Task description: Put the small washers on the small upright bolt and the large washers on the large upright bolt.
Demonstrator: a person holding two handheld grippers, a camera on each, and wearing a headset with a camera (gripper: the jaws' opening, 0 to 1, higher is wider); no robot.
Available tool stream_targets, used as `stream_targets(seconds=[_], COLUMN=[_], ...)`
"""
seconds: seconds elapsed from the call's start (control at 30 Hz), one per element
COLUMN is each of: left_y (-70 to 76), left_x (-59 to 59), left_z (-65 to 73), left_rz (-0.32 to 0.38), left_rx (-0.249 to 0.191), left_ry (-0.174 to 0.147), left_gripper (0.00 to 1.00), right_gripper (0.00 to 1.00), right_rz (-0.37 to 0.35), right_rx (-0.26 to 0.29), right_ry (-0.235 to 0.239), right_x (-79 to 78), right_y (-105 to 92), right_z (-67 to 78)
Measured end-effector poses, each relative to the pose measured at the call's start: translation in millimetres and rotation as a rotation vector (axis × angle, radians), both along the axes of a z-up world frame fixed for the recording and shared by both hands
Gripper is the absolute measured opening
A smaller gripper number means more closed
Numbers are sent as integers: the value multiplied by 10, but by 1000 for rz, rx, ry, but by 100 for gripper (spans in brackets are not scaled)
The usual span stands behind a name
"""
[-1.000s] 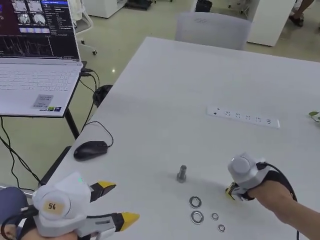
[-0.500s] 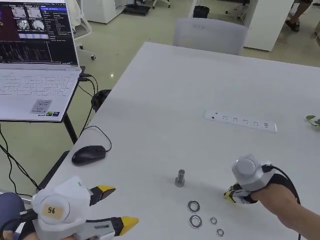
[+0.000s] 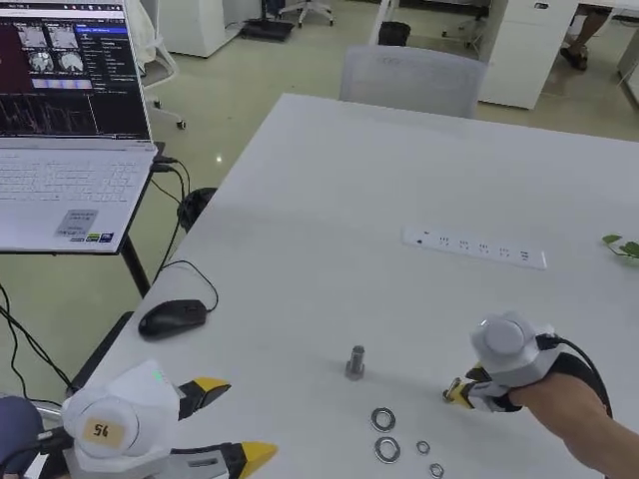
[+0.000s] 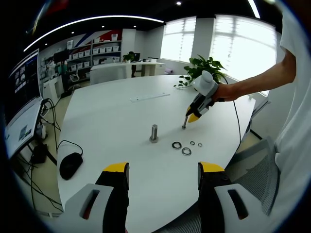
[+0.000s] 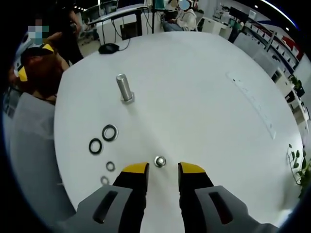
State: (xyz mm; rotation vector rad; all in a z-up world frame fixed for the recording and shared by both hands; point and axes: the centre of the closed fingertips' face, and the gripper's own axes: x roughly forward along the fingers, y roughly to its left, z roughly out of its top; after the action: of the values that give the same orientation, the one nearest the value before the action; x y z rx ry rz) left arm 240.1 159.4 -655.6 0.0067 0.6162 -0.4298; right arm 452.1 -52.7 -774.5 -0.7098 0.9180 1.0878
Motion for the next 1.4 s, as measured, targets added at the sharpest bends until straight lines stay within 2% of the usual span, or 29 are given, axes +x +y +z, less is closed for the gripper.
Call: stream_targets(seconds=[0.37, 0.57, 0.8, 0.93, 1.23, 1.4], left_y=[-2, -14, -21, -25, -33, -31], left_x=[13, 11, 19, 29, 38, 40], left_z=[0, 8, 11, 8, 3, 10], left_rz=[-2, -4, -3, -2, -4, -2], left_rx=[0, 1, -1, -3, -4, -5], left_ry=[-3, -3, -4, -5, -5, -6], left_gripper=[56, 56, 57, 57, 57, 57], right_gripper=[27, 28, 31, 32, 32, 32], right_rz=[-40, -91, -123, -139, -177, -189], right_rx=[37, 78, 109, 122, 114, 109], right_ry=[-17, -14, -8, 11, 53, 67], right_x=[9, 25, -23, -97, -271, -345], right_y=[-130, -198, -288, -356, -541, -588], right_z=[155, 244, 266, 215, 71, 41])
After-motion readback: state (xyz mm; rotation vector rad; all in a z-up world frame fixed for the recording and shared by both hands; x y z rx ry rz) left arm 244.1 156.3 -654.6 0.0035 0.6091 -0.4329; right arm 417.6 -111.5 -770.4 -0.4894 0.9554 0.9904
